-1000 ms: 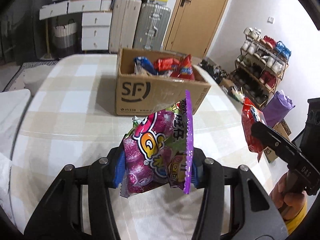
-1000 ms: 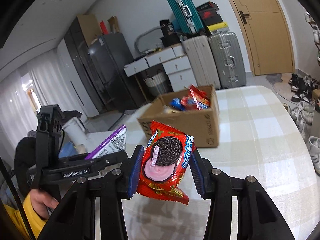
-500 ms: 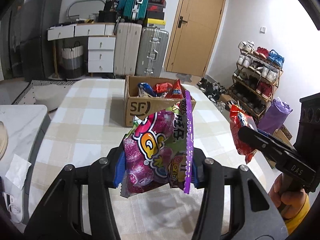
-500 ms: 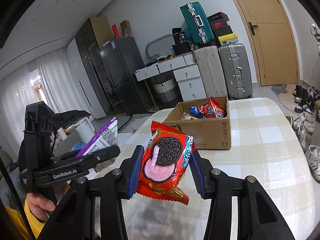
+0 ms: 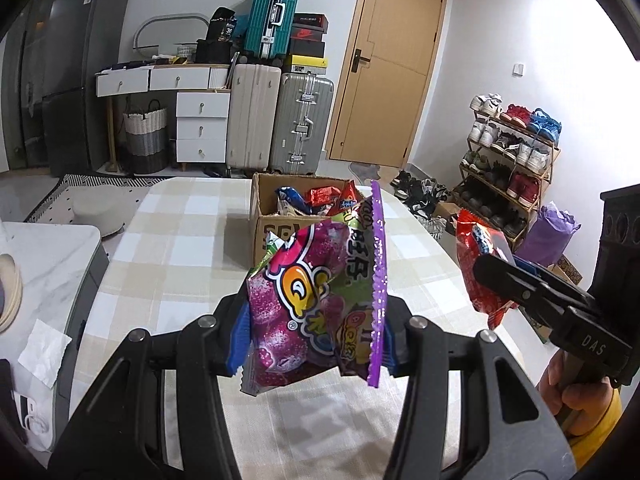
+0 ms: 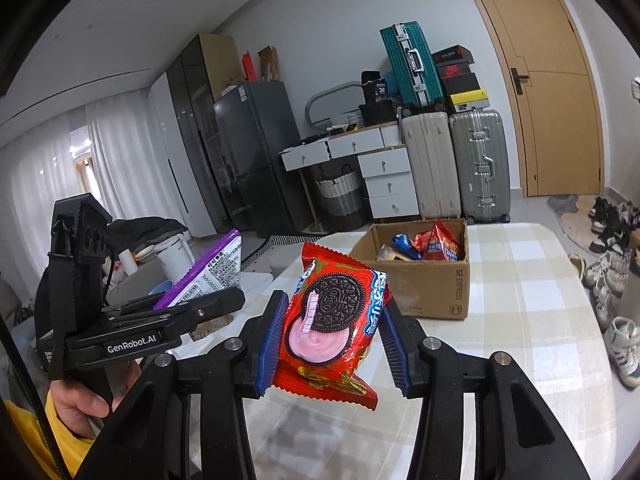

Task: Organize snacks
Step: 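Lift the candy bag and red Oreo pack and carry both over the box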

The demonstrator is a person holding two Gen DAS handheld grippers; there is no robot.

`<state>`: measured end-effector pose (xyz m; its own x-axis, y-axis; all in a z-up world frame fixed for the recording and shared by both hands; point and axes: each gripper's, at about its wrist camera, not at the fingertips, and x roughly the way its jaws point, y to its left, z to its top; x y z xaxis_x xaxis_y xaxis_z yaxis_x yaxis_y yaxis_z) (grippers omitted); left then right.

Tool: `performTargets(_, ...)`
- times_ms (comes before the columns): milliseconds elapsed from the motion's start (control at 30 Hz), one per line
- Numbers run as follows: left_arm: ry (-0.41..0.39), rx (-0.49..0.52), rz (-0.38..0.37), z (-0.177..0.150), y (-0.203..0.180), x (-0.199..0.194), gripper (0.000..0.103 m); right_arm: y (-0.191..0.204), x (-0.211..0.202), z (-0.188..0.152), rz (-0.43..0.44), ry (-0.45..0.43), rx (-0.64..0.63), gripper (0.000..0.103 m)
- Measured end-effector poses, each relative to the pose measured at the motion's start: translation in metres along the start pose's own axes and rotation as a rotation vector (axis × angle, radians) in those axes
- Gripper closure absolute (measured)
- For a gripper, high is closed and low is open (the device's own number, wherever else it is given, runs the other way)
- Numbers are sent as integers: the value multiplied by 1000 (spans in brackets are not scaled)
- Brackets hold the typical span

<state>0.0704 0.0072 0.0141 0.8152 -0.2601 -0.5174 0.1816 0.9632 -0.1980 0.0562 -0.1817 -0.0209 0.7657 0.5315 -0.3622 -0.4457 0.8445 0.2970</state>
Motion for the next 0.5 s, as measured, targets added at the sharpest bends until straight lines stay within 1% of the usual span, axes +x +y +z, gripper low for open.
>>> performTargets(67,-3,5,7,2,1,1,56,0,1,6,-6,-3,-18,57)
performTargets(133,0,1,0,8,3,11,56,-2,2,13,-9,-10,-30,57)
performTargets(300,7,11,12,17,1,21,56,-11,12,31,6,-3,-15,57)
performTargets(400,18,20,18,29,2,34,56,-18,21,47,6,1,-20,57)
performTargets(500,42,-13,-6,47,6,48,56,-22,29,67,-4,-10,-35,57)
